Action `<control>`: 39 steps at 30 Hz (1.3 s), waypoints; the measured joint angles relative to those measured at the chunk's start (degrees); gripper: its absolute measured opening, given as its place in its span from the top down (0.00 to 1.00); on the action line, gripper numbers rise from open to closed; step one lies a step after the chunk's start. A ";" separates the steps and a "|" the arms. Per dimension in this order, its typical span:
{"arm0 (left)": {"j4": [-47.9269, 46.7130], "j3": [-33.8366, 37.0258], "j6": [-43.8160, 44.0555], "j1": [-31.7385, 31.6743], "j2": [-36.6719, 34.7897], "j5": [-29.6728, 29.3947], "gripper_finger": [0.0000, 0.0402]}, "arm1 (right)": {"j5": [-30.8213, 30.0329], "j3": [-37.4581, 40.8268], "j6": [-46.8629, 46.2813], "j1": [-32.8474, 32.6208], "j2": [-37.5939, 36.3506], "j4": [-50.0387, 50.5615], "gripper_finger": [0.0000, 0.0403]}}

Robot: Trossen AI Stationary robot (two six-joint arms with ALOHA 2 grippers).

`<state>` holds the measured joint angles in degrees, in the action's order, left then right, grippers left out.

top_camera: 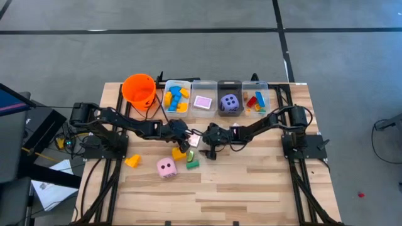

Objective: Pick & Place Toys
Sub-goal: Put the orange deck of cards into the left transparent bin

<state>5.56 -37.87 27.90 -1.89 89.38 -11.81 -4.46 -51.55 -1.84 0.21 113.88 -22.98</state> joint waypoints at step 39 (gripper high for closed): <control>2.47 0.00 0.00 0.02 0.02 -0.17 1.00 | -6.28 -4.35 -10.85 0.01 -0.17 1.42 0.01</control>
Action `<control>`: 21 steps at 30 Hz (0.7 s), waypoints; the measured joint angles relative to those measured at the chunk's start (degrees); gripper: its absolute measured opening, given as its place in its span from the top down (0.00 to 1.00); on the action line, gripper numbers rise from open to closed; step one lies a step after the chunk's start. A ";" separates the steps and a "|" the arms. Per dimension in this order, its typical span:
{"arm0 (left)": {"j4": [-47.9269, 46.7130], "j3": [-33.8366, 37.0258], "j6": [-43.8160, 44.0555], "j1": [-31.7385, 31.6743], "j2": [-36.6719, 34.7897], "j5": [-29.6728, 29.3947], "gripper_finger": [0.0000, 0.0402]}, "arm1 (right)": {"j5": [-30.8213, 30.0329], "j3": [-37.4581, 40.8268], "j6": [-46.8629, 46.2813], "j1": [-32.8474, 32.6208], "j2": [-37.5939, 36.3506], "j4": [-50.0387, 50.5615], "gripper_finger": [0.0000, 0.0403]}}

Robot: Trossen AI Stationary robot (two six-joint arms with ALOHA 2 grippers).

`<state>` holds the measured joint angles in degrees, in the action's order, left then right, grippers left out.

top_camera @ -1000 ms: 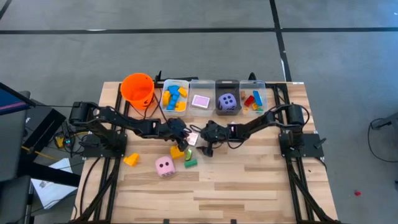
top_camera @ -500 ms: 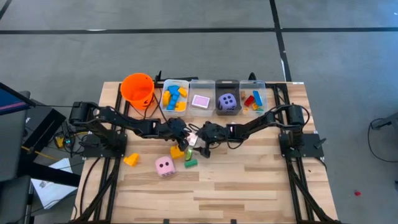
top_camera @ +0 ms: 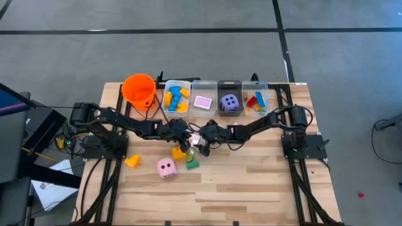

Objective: Pick & Place Toys
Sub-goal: Put the orange deck of cards into the left transparent bin

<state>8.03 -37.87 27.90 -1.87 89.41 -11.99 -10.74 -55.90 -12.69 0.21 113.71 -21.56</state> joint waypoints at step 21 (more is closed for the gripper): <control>-0.02 0.00 -0.02 0.11 0.00 0.17 1.00 | -1.41 0.02 2.62 -1.25 0.00 1.49 0.01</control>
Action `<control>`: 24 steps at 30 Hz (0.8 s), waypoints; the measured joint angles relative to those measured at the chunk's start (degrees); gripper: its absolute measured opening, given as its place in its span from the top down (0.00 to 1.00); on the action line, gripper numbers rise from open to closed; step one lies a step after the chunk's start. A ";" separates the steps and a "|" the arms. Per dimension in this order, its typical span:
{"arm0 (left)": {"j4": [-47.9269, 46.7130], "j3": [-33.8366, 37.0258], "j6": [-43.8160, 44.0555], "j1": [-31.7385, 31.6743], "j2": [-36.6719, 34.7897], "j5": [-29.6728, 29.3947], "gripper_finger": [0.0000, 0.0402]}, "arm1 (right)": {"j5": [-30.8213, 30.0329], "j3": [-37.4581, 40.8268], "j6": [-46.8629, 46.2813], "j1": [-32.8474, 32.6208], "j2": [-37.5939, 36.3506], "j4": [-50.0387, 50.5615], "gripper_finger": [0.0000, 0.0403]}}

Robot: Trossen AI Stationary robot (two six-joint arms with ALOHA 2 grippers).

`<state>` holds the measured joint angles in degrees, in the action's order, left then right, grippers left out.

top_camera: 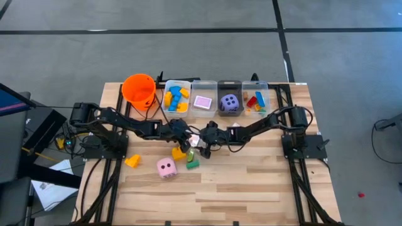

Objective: Pick & Place Toys
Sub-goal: Put the orange deck of cards into the left transparent bin

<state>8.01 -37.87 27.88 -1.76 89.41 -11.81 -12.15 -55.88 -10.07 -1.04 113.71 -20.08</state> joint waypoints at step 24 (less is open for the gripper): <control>0.02 0.00 0.00 0.66 0.02 -0.20 1.00 | -1.30 0.04 -3.24 -0.28 1.94 -1.87 0.01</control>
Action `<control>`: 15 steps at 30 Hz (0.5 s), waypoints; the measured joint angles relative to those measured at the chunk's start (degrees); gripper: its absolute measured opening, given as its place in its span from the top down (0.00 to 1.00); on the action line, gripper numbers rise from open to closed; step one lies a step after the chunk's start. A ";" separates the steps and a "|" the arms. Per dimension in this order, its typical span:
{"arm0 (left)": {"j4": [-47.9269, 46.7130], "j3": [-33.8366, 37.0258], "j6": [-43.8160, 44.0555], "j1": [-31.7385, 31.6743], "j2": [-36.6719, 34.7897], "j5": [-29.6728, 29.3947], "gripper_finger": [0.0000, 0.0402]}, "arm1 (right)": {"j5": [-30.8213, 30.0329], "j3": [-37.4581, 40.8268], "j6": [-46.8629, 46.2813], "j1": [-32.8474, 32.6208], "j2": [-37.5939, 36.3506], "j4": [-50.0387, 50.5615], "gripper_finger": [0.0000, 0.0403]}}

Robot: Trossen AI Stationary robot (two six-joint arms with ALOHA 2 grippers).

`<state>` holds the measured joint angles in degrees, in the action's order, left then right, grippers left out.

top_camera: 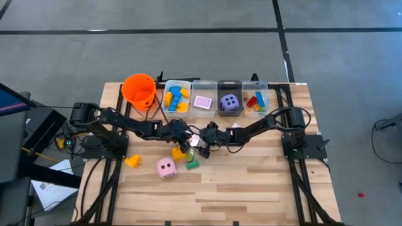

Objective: Pick & Place Toys
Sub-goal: Put the orange deck of cards into the left transparent bin

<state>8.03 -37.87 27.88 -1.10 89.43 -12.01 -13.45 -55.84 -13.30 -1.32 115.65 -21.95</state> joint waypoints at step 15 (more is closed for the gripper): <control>0.75 0.15 -0.17 -0.02 0.02 0.04 1.00 | -2.55 -9.68 0.24 -1.91 11.50 -0.78 0.12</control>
<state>8.78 -37.71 27.70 -1.13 89.45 -11.97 -16.01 -65.52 -13.06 -3.23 127.15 -22.72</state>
